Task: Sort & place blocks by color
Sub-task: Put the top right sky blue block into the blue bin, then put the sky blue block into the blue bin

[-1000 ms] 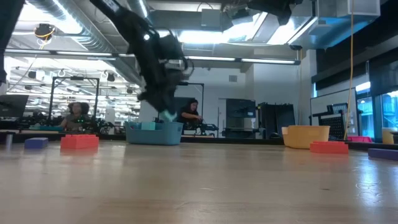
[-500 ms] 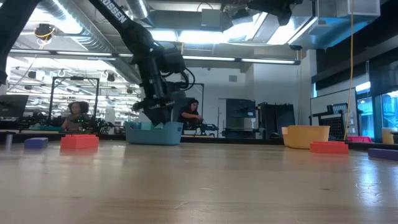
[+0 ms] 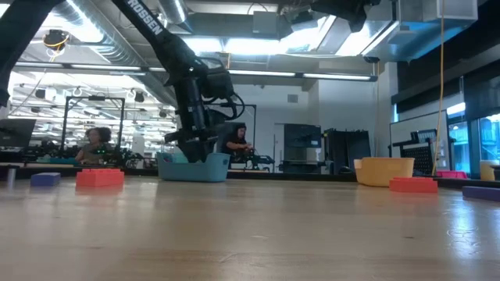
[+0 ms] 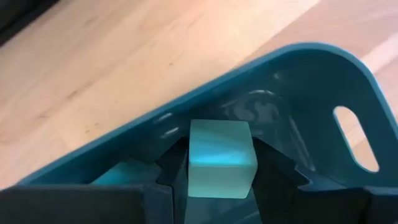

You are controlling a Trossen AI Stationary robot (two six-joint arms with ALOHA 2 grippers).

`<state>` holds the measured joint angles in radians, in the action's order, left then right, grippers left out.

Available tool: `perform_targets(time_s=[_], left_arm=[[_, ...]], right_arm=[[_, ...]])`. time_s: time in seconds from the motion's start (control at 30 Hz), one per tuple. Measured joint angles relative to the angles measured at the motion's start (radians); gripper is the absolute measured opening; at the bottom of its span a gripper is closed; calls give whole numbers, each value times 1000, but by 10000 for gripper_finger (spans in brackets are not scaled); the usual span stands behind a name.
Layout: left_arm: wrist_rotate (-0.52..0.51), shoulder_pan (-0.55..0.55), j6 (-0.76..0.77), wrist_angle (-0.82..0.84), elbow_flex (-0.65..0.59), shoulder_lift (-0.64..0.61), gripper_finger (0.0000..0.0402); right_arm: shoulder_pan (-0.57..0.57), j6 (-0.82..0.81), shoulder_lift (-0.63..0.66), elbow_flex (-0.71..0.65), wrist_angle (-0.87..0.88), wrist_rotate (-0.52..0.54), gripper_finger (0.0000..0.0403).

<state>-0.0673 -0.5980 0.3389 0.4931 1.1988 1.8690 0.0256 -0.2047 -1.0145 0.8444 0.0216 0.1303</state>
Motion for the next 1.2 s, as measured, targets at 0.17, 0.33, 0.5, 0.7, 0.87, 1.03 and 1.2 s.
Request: perform_targets(time_s=[0.17, 0.33, 0.5, 0.7, 0.87, 1.03, 1.2], left_arm=[[0, 0, 0, 0, 0, 0, 146], [-10, 0, 0, 0, 0, 0, 150], [-10, 0, -1, 0, 0, 0, 156], [4, -10, -1, 0, 0, 0, 186], [40, -22, -9, 3, 2, -1, 217], [86, -40, -30, 22, 63, -31, 233], [82, -40, -81, 43, 156, -97, 234]], right_arm=[[0, 0, 0, 0, 0, 0, 222], [0, 0, 0, 0, 0, 0, 222], [0, 0, 0, 0, 0, 0, 222], [0, 0, 0, 0, 0, 0, 222], [0, 0, 0, 0, 0, 0, 222], [0, 0, 0, 0, 0, 0, 222], [0, 1, 0, 0, -1, 0, 222]])
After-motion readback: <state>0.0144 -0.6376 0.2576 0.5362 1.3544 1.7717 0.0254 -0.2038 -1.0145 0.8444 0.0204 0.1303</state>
